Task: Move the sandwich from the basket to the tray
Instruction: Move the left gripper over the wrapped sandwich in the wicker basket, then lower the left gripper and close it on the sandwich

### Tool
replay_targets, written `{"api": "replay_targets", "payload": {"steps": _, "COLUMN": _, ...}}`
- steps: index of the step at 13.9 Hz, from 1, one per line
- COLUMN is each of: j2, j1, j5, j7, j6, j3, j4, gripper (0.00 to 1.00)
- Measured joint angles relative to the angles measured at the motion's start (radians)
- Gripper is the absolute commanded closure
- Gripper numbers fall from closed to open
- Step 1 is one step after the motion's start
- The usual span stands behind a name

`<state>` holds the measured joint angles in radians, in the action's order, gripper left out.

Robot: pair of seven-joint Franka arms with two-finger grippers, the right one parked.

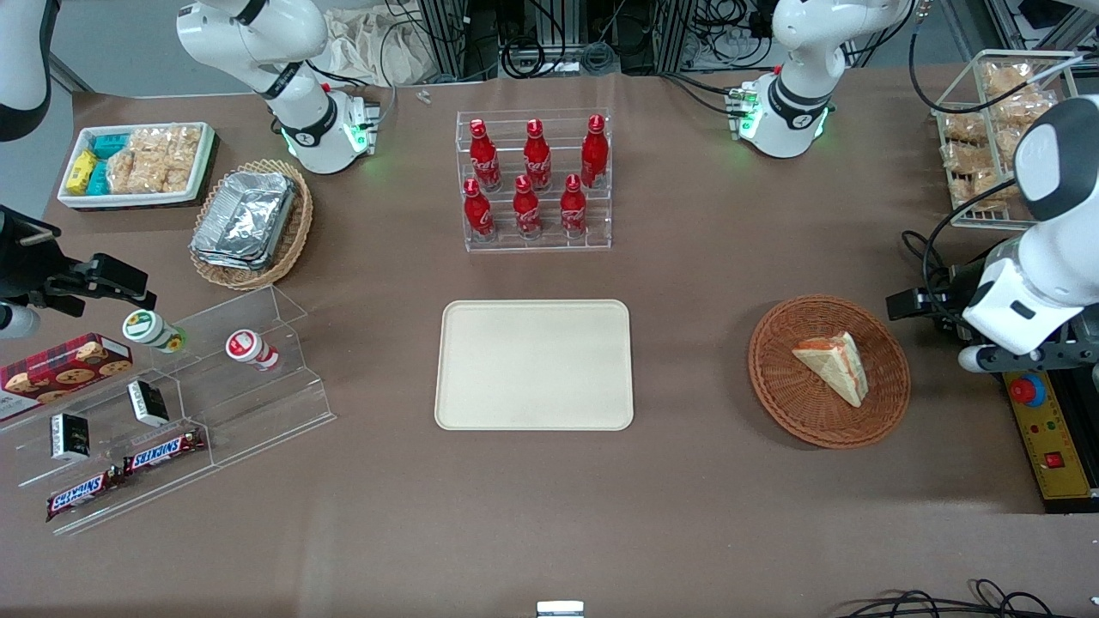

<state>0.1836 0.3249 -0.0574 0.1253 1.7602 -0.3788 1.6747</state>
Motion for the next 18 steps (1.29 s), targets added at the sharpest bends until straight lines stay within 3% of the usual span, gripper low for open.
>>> {"api": "replay_targets", "payload": {"steps": 8, "j2": 0.008, "j1": 0.003, "j5": -0.001, "j7": 0.401, "j6": 0.219, "j3": -0.005, "j4": 0.198, "gripper": 0.0}}
{"api": "replay_targets", "payload": {"steps": 10, "j2": 0.025, "j1": 0.004, "j5": -0.039, "j7": 0.512, "j6": 0.294, "j3": -0.004, "j4": 0.252, "gripper": 0.0}}
{"api": "replay_targets", "payload": {"steps": 12, "j2": 0.062, "j1": 0.005, "j5": -0.077, "j7": 0.619, "j6": 0.332, "j3": -0.003, "j4": 0.27, "gripper": 0.0}}
{"api": "replay_targets", "payload": {"steps": 18, "j2": 0.159, "j1": 0.004, "j5": -0.083, "j7": 0.793, "j6": 0.422, "j3": -0.003, "j4": 0.271, "gripper": 0.0}}
